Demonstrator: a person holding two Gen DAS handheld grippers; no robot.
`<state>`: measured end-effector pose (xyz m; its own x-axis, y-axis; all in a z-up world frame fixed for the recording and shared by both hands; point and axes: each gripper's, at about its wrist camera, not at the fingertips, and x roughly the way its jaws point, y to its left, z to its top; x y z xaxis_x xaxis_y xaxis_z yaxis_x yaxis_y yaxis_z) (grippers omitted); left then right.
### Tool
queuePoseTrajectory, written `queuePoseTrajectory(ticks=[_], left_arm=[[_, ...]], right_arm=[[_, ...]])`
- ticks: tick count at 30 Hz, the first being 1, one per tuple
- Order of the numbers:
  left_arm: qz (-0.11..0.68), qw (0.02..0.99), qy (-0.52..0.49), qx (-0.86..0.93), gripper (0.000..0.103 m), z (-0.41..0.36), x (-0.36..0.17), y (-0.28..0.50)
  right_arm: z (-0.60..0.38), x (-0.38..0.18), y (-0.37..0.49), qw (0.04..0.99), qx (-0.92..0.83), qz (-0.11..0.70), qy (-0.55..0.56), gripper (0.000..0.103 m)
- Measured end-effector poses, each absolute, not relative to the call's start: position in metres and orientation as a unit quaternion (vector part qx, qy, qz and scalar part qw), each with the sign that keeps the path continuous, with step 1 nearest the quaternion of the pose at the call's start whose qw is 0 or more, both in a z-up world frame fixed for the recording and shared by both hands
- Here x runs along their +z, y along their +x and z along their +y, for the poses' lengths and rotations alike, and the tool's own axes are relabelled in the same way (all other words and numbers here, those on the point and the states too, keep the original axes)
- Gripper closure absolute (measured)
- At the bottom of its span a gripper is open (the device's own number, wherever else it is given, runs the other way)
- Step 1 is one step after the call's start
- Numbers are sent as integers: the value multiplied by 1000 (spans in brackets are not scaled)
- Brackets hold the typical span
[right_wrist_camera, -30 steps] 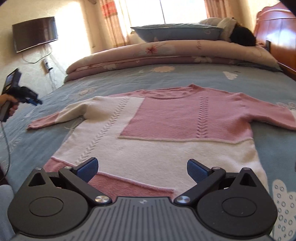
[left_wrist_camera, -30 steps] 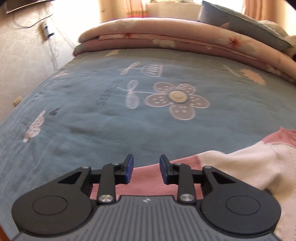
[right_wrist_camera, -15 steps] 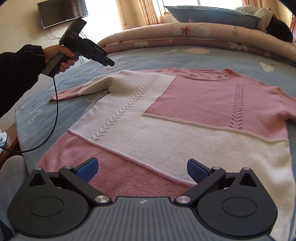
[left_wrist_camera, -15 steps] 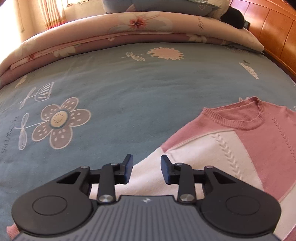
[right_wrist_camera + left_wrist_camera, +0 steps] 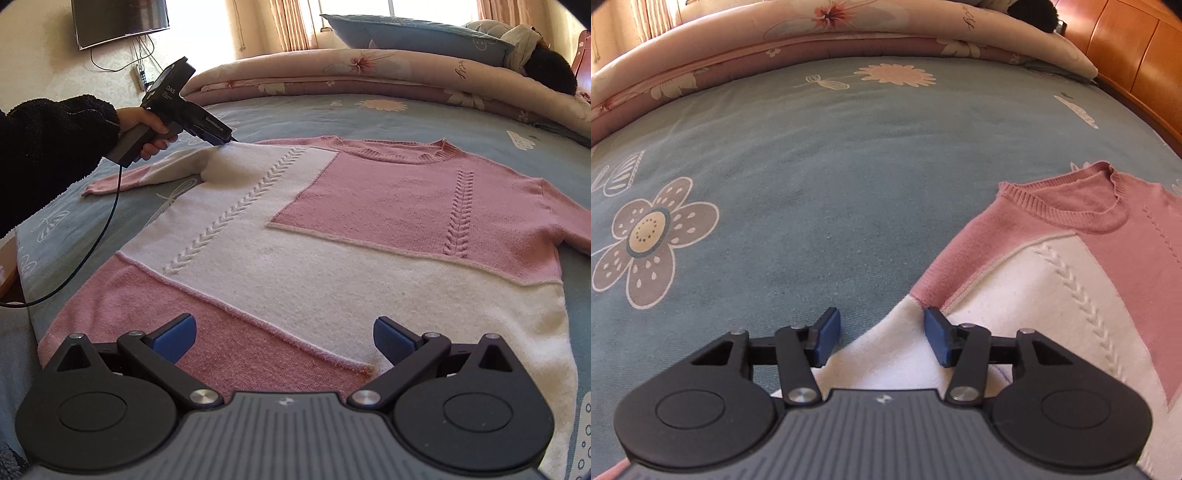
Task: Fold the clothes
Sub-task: 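Release the cuff and grasp the white shoulder fabric with the left gripper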
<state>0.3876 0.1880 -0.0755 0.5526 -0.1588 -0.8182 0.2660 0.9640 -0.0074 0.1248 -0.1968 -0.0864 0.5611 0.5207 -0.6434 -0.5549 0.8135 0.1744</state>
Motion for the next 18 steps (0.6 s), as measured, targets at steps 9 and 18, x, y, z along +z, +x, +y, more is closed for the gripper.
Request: queuePoseTrajectory(ticks=[9, 18], left_arm=[[424, 892, 122, -97, 97, 162, -65, 384], [416, 904, 83, -51, 87, 165, -79, 400]], right_arm=[[-195, -89, 124, 886, 296, 355, -34, 0], [-198, -88, 125, 888, 291, 356, -27, 0]])
